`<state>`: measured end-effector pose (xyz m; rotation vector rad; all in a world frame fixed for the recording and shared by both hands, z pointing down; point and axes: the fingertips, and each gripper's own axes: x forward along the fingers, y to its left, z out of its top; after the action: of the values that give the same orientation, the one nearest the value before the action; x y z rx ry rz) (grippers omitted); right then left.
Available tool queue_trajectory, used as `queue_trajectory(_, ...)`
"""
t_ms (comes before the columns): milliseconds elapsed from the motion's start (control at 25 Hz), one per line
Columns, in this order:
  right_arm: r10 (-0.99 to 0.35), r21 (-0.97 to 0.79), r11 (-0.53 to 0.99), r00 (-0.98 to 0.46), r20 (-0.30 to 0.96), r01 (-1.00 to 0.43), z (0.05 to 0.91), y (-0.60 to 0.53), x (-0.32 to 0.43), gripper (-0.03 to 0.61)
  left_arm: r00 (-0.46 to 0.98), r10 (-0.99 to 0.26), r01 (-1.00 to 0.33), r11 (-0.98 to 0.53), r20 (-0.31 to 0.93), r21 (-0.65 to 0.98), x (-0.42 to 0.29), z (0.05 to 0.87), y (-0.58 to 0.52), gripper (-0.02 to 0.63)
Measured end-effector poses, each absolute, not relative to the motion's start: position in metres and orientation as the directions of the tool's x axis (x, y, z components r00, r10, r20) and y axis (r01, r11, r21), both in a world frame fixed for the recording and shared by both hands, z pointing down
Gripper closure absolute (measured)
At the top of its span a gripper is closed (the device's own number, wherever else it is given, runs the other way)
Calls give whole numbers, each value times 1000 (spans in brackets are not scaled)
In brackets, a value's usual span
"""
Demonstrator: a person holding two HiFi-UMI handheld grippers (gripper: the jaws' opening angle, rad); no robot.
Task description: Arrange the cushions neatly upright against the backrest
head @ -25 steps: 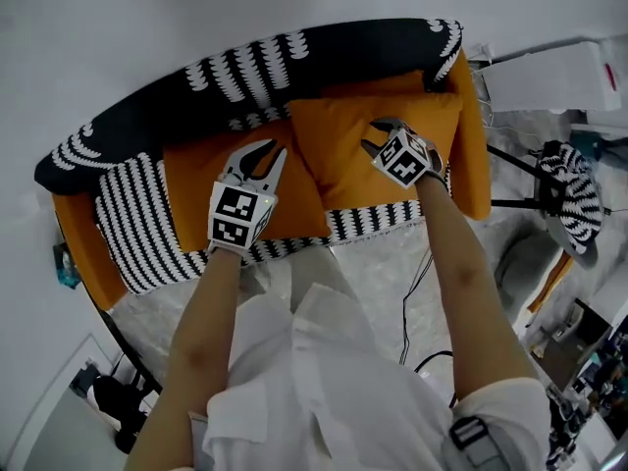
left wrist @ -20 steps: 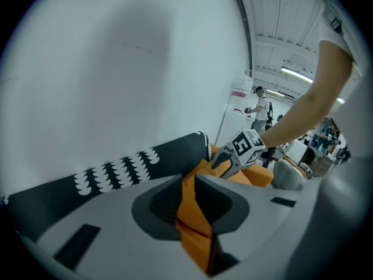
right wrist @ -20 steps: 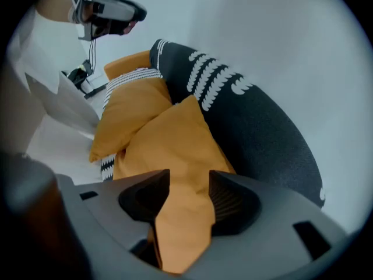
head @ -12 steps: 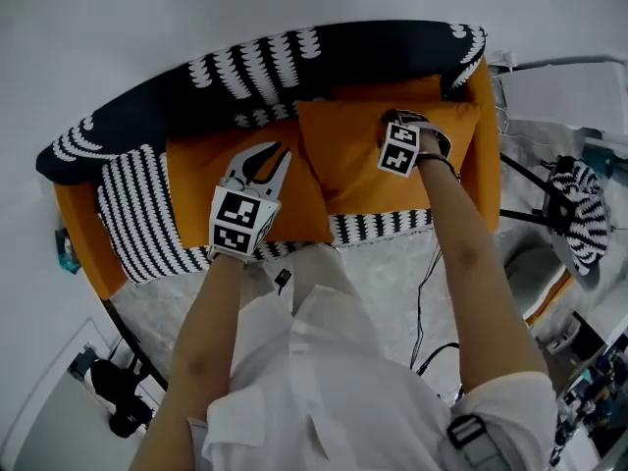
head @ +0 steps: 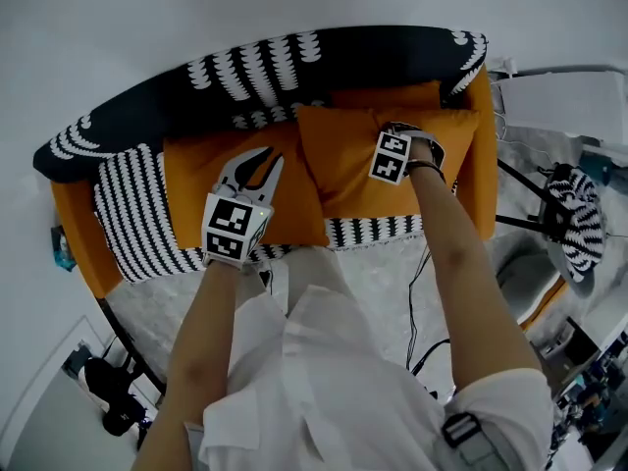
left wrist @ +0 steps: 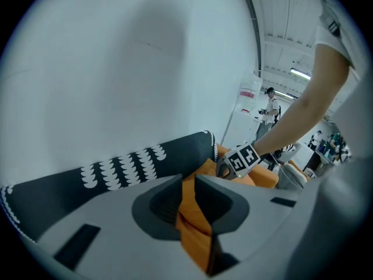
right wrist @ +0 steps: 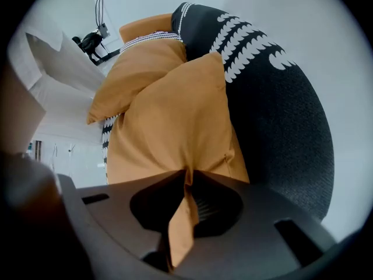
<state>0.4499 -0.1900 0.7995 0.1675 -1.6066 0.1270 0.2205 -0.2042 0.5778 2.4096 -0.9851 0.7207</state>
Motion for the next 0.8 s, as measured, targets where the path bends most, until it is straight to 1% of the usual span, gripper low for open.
queue_trajectory(40,-25,17,982,-39,999,-190,797,-188,450,542,612,-508,-734,-650,606,197,220,577,-204,535)
queue_trajectory(120,-16,7,979,-43,999,-203,790,-186,450,557,616,-510,-734,-648,601,202,222,574,-202,535)
queue_trajectory(600,8,-9,982,-5,1000,-191,742,-159,455,561,649,-529,-711,-678,547,189,237,535,-191,535)
queue_trajectory(800,-12,17,979,28,1000,-204,712,-147,468,561,656,-534,-709,-678,534,193,233,519,-177,535)
